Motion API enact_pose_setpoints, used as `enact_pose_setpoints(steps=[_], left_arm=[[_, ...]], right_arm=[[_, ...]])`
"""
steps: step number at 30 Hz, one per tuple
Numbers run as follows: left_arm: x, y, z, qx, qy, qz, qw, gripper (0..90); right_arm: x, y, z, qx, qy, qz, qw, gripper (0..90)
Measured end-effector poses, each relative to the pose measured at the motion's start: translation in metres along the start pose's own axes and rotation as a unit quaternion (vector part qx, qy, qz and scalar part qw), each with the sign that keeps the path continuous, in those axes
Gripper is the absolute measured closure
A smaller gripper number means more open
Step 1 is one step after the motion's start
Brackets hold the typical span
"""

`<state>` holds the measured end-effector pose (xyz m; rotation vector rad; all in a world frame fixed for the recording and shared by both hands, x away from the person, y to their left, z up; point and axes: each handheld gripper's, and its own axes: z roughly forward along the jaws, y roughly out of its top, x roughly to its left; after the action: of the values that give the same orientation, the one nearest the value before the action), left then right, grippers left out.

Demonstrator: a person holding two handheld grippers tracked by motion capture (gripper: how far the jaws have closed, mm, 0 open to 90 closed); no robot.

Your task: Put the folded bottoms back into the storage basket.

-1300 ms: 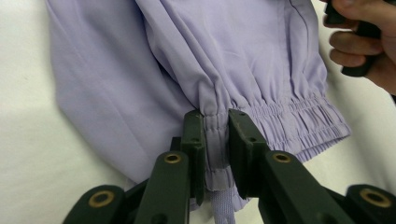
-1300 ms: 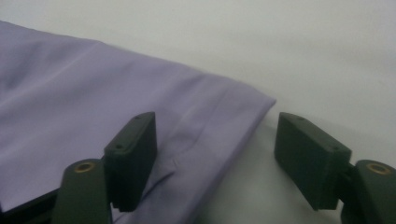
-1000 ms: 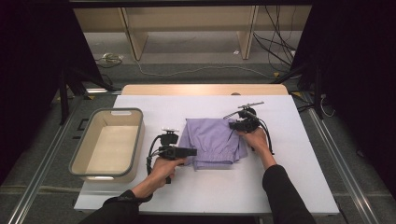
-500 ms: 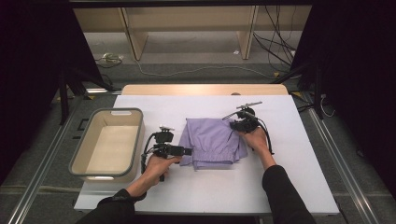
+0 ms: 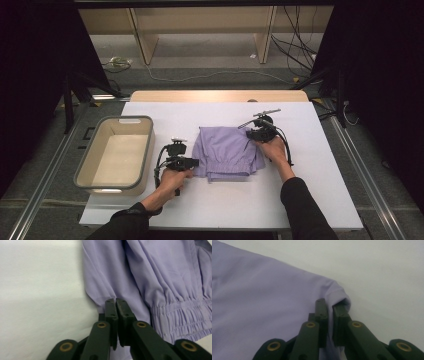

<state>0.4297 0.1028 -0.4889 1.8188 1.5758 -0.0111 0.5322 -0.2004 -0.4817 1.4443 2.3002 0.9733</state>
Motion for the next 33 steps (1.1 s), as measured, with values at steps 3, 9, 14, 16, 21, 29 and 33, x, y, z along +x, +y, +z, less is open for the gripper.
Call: enact_pose_setpoints(steps=[3, 9, 14, 16, 21, 29, 33], left_arm=[[-0.004, -0.002, 0.003, 0.002, -0.021, -0.012, 0.9997, 89.1], [-0.017, -0.006, 0.008, 0.006, -0.031, 0.009, 0.9995, 89.0], [-0.013, -0.005, 0.005, 0.009, -0.034, 0.012, 0.9993, 82.6], [-0.012, -0.005, 0.003, 0.009, -0.037, 0.017, 0.9991, 76.5], [-0.010, -0.004, -0.003, 0.019, -0.040, 0.030, 0.9985, 56.3], [-0.007, -0.003, -0.011, 0.034, -0.069, 0.012, 0.9970, 38.9], [-0.012, -0.005, -0.006, 0.043, -0.063, 0.023, 0.9968, 32.2]], right_arm=[[0.000, 0.000, 0.000, 0.001, 0.000, 0.005, 1.0000, 85.3], [0.000, 0.000, 0.000, 0.001, -0.001, 0.004, 1.0000, 85.2], [0.002, 0.000, 0.001, 0.002, -0.006, -0.002, 1.0000, 85.1], [0.001, 0.000, 0.001, 0.002, -0.006, -0.001, 1.0000, 85.0], [0.002, 0.000, 0.001, 0.002, -0.006, -0.002, 1.0000, 85.0], [0.002, 0.000, 0.001, 0.003, -0.008, -0.004, 1.0000, 84.9], [0.002, 0.000, 0.001, 0.003, -0.007, -0.002, 1.0000, 84.9]])
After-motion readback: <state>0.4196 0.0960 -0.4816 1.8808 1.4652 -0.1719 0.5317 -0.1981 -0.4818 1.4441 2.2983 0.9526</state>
